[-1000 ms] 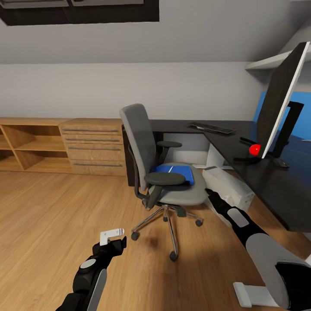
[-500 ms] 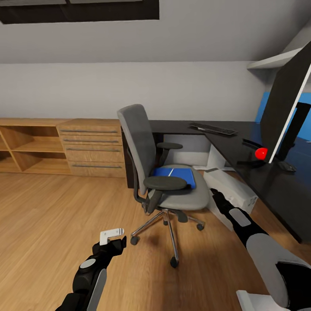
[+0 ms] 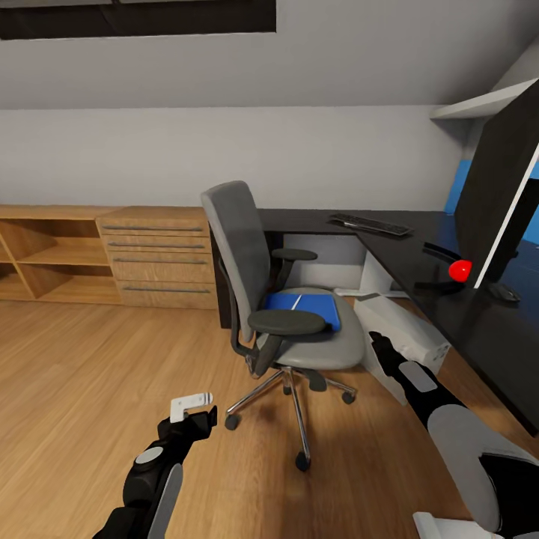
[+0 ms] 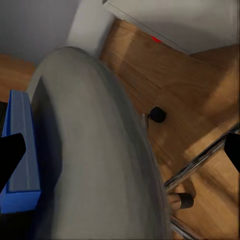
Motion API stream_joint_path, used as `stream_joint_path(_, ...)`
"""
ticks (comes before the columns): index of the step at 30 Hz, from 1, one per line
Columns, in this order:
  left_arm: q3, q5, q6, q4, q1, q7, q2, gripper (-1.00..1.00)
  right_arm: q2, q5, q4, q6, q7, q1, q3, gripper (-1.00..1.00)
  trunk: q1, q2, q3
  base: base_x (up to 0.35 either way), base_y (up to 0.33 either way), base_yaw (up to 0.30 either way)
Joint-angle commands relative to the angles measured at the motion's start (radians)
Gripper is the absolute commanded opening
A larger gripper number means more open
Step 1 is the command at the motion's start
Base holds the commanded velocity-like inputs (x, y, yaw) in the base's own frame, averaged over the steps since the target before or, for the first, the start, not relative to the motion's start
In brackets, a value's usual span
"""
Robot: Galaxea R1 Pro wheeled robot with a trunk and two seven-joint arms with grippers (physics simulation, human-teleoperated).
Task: In the bedroom, organize the workspace by keeping the computer under the desk, ensuring the monitor is on the desk, placing the keyboard on the desk next to the monitor, placing the mouse on the desk next to the keyboard, moving the folder from the swivel chair onto the desk next to the mouse, stacking the notebook on top of the folder with the pen on top of the notebook, and positioning the swivel chair next to the desk.
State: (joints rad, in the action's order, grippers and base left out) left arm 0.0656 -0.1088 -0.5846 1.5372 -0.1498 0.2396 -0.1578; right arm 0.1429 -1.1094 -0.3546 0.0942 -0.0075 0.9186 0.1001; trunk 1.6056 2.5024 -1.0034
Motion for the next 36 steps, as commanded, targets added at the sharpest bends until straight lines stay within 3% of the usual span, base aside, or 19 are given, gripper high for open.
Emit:
stream_joint_path(1, 0.001, -0.01, -0.003, 0.001, -0.001, 0.009, 0.0, 1.0, 0.0, -0.006, -0.001, 0.006, -0.01, 0.0, 0.005, 1.0, 0.0, 0.0, -0.001, 0.01, 0.0, 0.0)
stream_joint_path(14, -0.03, -0.009, -0.003, 0.002, -0.001, 0.007, 0.001, 1.0, 0.0, -0.005, -0.001, 0.014, -0.032, 0.0, 0.004, 1.0, 0.0, 0.0, -0.001, 0.086, 0.0, 0.0)
stream_joint_path(36, -0.033, -0.009, -0.003, 0.008, -0.001, 0.009, 0.001, 1.0, 0.004, -0.005, -0.001, 0.048, -0.048, 0.0, 0.006, 1.0, 0.0, 0.0, -0.001, 0.135, 0.0, 0.0)
